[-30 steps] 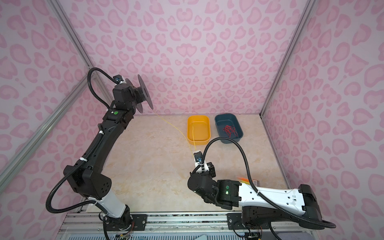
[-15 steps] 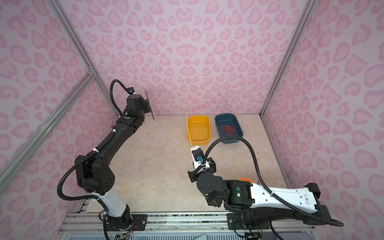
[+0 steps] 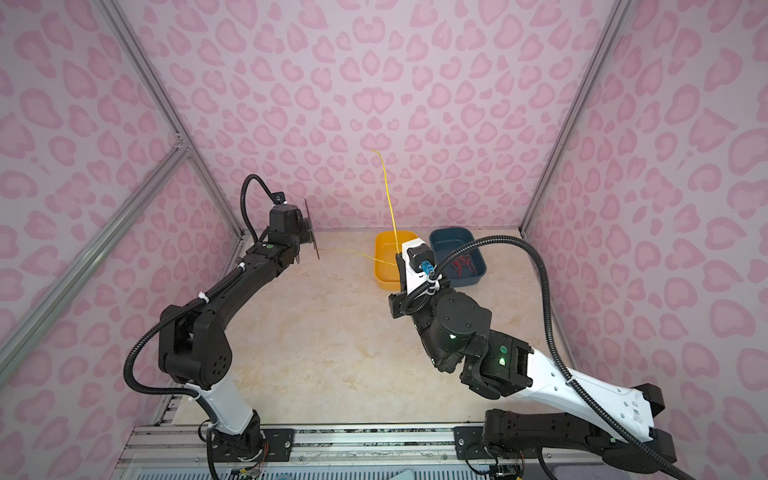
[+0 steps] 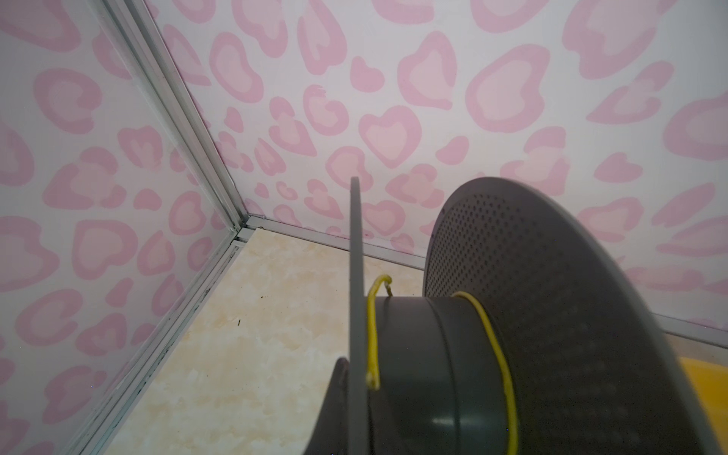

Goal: Wrap the cables

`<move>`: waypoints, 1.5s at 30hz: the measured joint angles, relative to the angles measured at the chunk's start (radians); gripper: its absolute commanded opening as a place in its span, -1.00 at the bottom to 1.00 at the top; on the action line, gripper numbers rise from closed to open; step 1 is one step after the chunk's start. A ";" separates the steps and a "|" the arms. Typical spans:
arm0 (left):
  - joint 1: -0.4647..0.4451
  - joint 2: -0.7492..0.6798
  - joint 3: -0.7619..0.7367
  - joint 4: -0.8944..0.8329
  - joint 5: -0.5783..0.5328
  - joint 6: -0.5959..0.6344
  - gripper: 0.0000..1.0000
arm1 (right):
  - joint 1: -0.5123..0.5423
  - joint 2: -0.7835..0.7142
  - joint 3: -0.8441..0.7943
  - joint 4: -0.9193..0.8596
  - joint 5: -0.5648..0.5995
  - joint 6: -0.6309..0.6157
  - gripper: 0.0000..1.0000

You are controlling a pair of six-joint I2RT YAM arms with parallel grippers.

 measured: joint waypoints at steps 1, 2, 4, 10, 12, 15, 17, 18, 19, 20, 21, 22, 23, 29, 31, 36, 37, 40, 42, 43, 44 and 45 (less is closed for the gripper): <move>-0.008 0.000 -0.009 0.003 0.000 0.006 -0.93 | -0.016 0.013 0.024 -0.003 -0.023 -0.001 -1.00; -0.016 0.000 -0.017 0.004 0.000 0.011 -0.93 | -0.032 0.026 0.050 -0.007 -0.042 -0.001 -1.00; -0.032 -0.001 -0.034 0.003 0.008 0.017 -0.93 | -0.063 0.058 0.108 -0.010 -0.088 0.000 -1.00; -0.053 -0.072 -0.125 0.003 0.093 0.018 -0.93 | -0.138 0.157 0.289 -0.043 -0.201 -0.003 -1.00; -0.058 -0.110 -0.167 0.008 0.124 0.018 -0.93 | -0.162 0.179 0.332 -0.045 -0.228 -0.004 -1.00; -0.072 -0.172 -0.243 0.011 0.160 0.016 -0.93 | -0.214 0.206 0.380 -0.052 -0.290 -0.002 -1.00; -0.087 -0.212 -0.291 0.008 0.172 0.018 -0.93 | -0.257 0.225 0.407 -0.060 -0.326 0.013 -1.00; -0.092 -0.225 -0.304 0.007 0.174 0.021 -0.93 | -0.274 0.235 0.419 -0.061 -0.342 0.026 -1.00; -0.096 -0.240 -0.320 0.007 0.176 0.024 -0.92 | -0.291 0.245 0.430 -0.061 -0.359 0.033 -1.00; -0.098 -0.256 -0.338 0.007 0.177 0.026 -0.93 | -0.305 0.255 0.439 -0.062 -0.374 0.036 -1.00; -0.098 -0.267 -0.350 0.007 0.177 0.026 -0.93 | -0.314 0.263 0.445 -0.062 -0.388 0.045 -1.00; -0.098 -0.280 -0.365 0.007 0.178 0.027 -0.93 | -0.327 0.273 0.451 -0.062 -0.405 0.055 -1.00; -0.100 -0.293 -0.382 0.006 0.179 0.027 -0.93 | -0.340 0.283 0.454 -0.061 -0.427 0.060 -1.00; -0.115 -0.373 -0.451 -0.005 0.194 0.018 -0.93 | -0.437 0.347 0.487 -0.057 -0.513 0.123 -1.00; -0.130 -0.422 -0.479 -0.014 0.207 0.011 -0.93 | -0.466 0.376 0.509 -0.051 -0.547 0.143 -1.00; -0.184 -0.550 -0.555 -0.056 0.216 -0.009 -0.93 | -0.529 0.433 0.536 -0.032 -0.634 0.195 -1.00; -0.200 -0.570 -0.566 -0.068 0.220 -0.011 -0.92 | -0.541 0.442 0.536 -0.028 -0.652 0.209 -1.00; -0.248 -0.625 -0.590 -0.116 0.239 -0.018 -0.93 | -0.569 0.463 0.533 -0.007 -0.688 0.237 -1.00; -0.280 -0.656 -0.596 -0.152 0.244 -0.019 -0.93 | -0.591 0.476 0.529 0.010 -0.708 0.253 -1.00; -0.297 -0.672 -0.597 -0.169 0.245 -0.019 -0.92 | -0.608 0.484 0.529 0.020 -0.723 0.264 -1.00; -0.312 -0.689 -0.599 -0.188 0.244 -0.019 -0.93 | -0.623 0.491 0.529 0.025 -0.735 0.270 -1.00; -0.325 -0.707 -0.603 -0.204 0.243 -0.019 -0.93 | -0.643 0.501 0.534 0.029 -0.736 0.280 -1.00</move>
